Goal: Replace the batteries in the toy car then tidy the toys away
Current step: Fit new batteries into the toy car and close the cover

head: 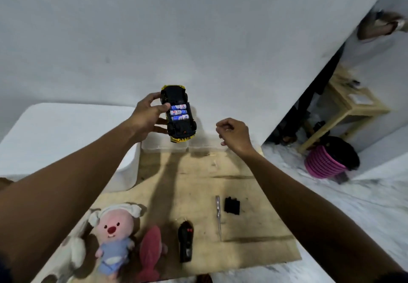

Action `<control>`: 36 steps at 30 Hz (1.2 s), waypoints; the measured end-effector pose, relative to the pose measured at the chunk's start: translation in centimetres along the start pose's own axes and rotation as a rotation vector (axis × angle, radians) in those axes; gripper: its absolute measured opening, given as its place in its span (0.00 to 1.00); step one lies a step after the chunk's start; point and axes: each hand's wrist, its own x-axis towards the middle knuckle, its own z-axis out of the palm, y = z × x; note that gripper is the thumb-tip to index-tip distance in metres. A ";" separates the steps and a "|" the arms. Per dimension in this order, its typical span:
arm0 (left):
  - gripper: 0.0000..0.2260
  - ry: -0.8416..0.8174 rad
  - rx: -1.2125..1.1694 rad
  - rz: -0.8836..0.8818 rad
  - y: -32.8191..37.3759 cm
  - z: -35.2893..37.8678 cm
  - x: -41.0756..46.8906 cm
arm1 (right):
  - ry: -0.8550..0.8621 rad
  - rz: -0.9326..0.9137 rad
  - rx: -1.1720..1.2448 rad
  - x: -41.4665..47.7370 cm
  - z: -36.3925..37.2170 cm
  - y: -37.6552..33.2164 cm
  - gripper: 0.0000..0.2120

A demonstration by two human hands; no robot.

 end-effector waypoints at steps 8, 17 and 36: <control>0.17 0.045 0.040 -0.069 -2.9 1.1 0.7 | -0.519 0.303 -0.576 -4.3 -2.1 16.6 0.21; 0.16 0.019 0.057 -0.085 -3.7 1.5 1.1 | -0.586 0.311 -0.637 -6.2 -1.3 20.5 0.21; 0.16 -0.002 0.044 -0.064 -1.8 0.8 -1.1 | -0.441 0.167 -0.217 -1.0 -2.7 9.4 0.08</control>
